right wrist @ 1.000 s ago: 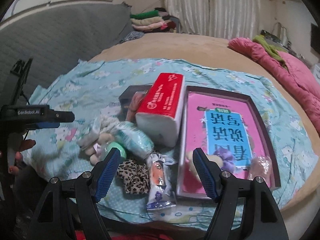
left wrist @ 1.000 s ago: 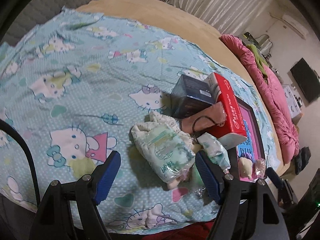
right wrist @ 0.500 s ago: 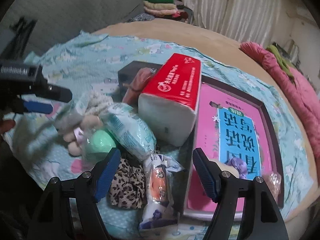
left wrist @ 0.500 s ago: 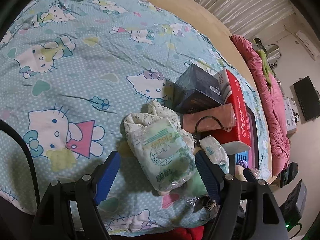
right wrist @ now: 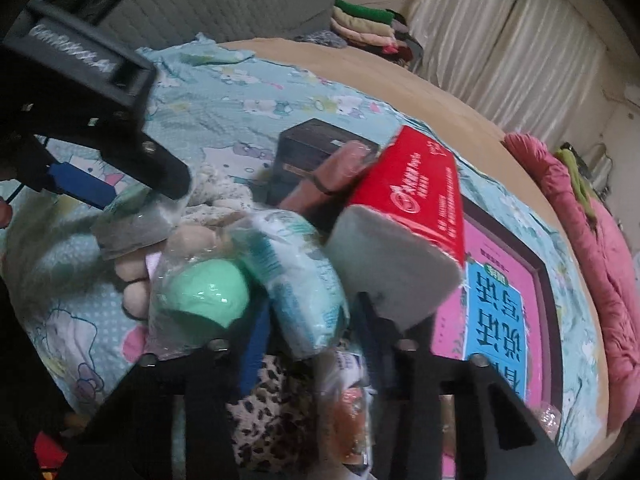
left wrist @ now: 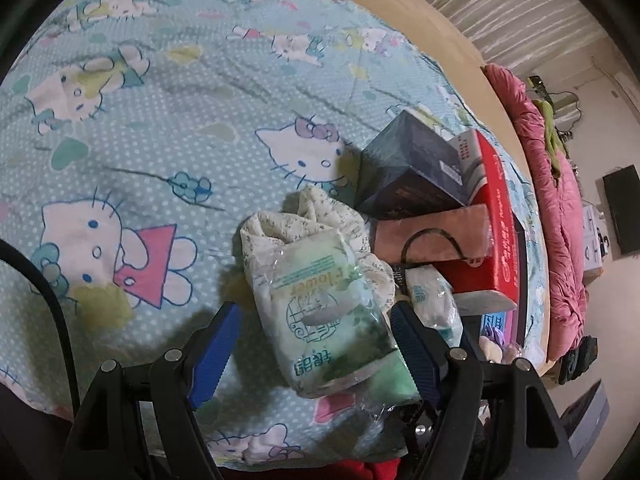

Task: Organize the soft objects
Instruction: 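Grasp the 'flower' wipes pack with left tool while right tool grasps the blue-white wipes pack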

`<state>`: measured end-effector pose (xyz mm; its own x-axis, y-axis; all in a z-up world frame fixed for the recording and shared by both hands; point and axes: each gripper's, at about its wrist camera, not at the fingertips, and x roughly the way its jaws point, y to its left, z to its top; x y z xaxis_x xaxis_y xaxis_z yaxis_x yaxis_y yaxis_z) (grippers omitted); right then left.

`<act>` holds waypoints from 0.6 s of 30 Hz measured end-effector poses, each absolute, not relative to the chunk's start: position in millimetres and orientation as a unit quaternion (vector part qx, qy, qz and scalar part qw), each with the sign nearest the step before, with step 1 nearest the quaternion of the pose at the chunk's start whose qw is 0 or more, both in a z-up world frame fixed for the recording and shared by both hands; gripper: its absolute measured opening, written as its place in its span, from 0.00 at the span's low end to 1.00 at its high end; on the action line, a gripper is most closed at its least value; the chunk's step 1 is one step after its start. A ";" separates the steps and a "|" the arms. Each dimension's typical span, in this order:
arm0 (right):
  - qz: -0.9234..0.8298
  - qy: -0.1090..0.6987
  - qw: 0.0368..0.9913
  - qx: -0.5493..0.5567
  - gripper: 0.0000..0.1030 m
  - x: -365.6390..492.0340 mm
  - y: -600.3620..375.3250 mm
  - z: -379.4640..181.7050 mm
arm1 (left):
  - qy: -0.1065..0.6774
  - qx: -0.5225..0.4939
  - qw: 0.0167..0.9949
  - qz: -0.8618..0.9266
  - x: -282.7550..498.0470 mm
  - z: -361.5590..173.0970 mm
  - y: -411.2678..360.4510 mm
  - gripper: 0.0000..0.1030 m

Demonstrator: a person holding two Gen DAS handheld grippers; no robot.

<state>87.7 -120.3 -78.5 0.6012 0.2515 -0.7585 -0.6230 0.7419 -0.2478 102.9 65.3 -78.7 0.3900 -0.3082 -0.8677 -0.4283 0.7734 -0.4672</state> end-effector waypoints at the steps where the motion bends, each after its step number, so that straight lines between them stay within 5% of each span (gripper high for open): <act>1: 0.257 0.365 0.858 -0.253 0.26 87.3 -121.0 -78.4 | 0.552 -0.338 0.761 0.038 103.7 -81.3 65.1 0.73; 6: 0.272 0.372 0.865 -0.199 0.24 92.8 -139.9 -69.4 | 0.551 -0.355 0.755 0.021 101.1 -86.7 66.1 0.56; 18: 0.296 0.345 0.885 -0.097 0.23 81.0 -174.2 -25.8 | 0.511 -0.325 0.796 0.016 78.2 -45.5 67.0 0.53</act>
